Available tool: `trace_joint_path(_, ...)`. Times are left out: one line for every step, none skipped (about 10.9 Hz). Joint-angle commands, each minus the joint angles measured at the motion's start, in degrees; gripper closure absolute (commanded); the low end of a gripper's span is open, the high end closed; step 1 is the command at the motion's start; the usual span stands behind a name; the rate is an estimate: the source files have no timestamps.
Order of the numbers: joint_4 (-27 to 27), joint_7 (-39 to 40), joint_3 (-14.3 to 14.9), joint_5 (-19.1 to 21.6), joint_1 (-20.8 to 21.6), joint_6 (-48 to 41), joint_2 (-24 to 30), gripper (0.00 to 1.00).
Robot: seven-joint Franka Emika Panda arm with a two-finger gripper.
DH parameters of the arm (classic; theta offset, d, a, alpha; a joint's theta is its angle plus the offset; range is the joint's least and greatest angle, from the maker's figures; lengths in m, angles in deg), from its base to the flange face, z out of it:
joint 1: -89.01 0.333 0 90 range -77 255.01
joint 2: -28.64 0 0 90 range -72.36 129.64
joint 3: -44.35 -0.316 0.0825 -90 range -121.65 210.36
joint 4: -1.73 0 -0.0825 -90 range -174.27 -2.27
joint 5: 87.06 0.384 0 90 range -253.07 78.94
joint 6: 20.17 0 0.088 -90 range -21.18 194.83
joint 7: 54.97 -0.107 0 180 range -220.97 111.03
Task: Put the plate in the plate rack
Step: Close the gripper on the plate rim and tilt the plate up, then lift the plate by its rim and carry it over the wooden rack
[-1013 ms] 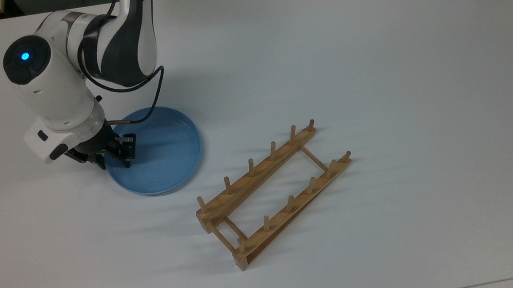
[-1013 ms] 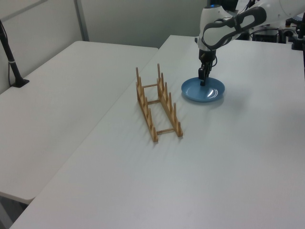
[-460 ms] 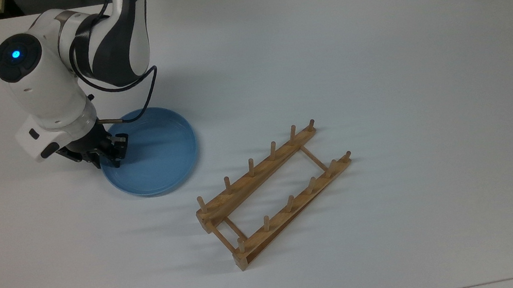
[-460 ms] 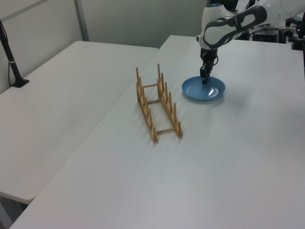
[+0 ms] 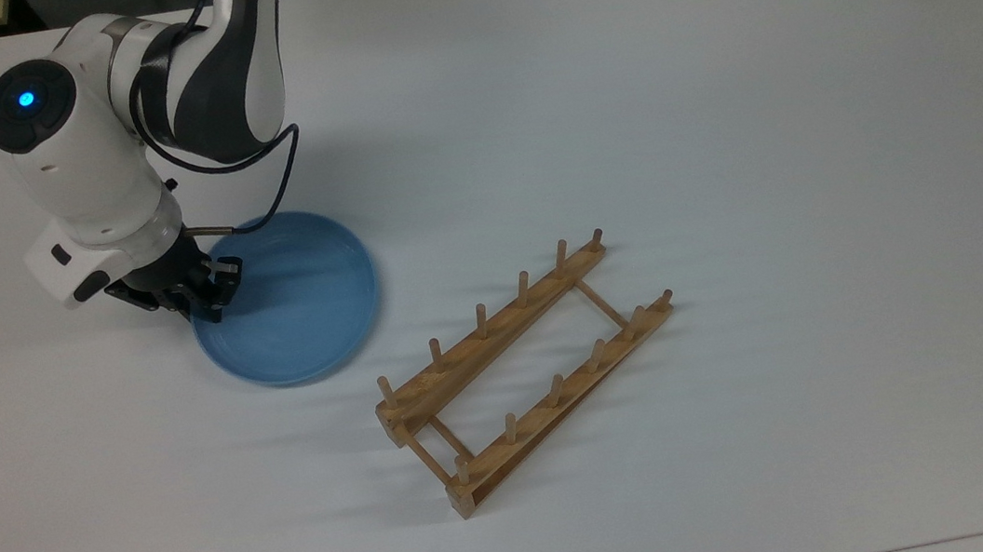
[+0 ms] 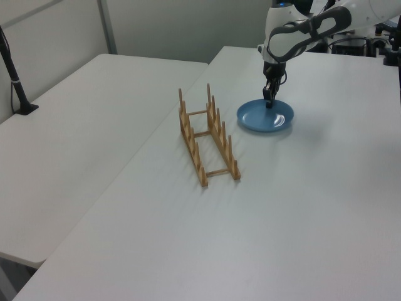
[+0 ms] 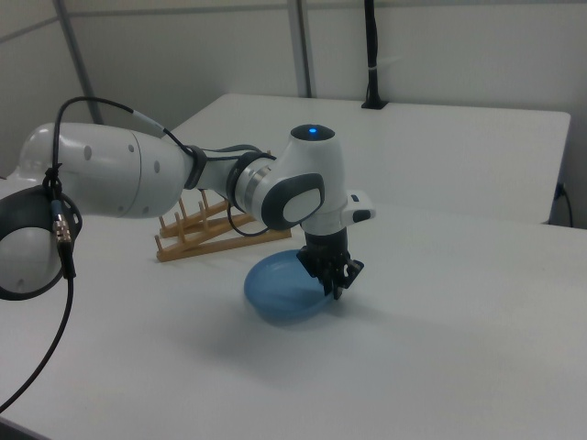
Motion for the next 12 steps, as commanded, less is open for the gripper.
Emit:
trace_joint_path(-0.51,0.99,0.76,0.48,0.54,0.56,0.67,0.98)
trace_joint_path(-0.43,0.99,0.76,0.65,0.54,0.47,0.76,1.00)
trace_joint_path(-0.43,0.99,0.76,0.83,0.54,0.38,1.02,1.00)
trace_joint_path(-0.34,1.34,0.85,1.09,0.54,0.30,1.37,1.00)
trace_joint_path(-0.34,1.60,1.11,1.26,0.54,0.21,1.72,1.00)
trace_joint_path(-0.16,1.61,1.37,1.79,0.80,0.21,2.42,1.00)
trace_joint_path(0.36,1.61,1.98,3.36,0.97,-0.32,3.91,1.00)
trace_joint_path(0.54,1.69,2.95,5.38,1.24,-1.54,5.14,1.00)
trace_joint_path(0.54,1.69,3.57,6.70,1.41,-1.55,6.63,1.00)
trace_joint_path(0.63,1.69,3.66,7.41,1.42,-1.46,7.69,1.00)
trace_joint_path(2.20,1.69,3.75,8.72,1.33,-1.20,8.05,1.00)
trace_joint_path(3.86,1.69,4.53,9.09,1.33,-1.03,8.75,1.00)
